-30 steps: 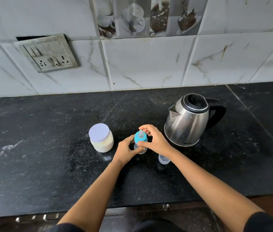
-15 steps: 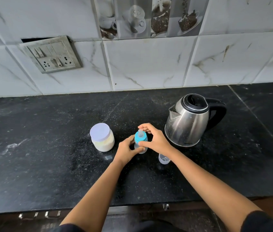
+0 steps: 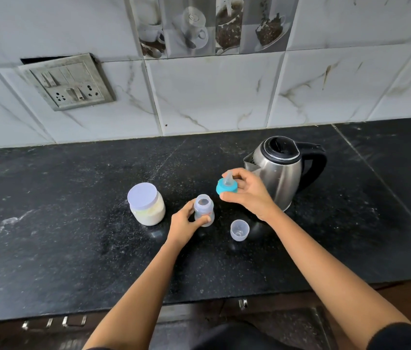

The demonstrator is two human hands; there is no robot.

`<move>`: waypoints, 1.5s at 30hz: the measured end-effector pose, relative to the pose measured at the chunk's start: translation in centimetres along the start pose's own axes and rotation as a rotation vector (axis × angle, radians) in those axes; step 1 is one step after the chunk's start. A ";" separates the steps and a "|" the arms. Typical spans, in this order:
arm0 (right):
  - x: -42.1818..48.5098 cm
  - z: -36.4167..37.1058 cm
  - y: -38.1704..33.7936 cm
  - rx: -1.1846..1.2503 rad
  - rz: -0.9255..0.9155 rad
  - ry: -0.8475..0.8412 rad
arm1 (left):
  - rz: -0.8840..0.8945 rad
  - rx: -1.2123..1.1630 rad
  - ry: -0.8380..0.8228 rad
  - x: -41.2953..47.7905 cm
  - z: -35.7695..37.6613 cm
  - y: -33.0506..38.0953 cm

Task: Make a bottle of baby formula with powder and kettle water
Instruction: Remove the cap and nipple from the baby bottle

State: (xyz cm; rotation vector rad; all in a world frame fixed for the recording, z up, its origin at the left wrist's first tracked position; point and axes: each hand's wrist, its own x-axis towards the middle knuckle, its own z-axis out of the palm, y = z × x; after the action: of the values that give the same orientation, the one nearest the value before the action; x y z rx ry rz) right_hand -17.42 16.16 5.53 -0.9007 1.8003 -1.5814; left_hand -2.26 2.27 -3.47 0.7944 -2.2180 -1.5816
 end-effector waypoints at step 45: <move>6.8 17.0 -2.3 -0.943 -0.175 -0.369 | -0.025 -0.007 0.472 -3.0 -10.2 -2.8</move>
State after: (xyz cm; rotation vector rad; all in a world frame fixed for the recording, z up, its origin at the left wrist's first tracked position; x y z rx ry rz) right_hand -7.94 0.36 5.58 -1.6618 2.2052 -0.5009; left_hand 6.40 -4.44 -2.35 1.0681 -1.8654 -1.2478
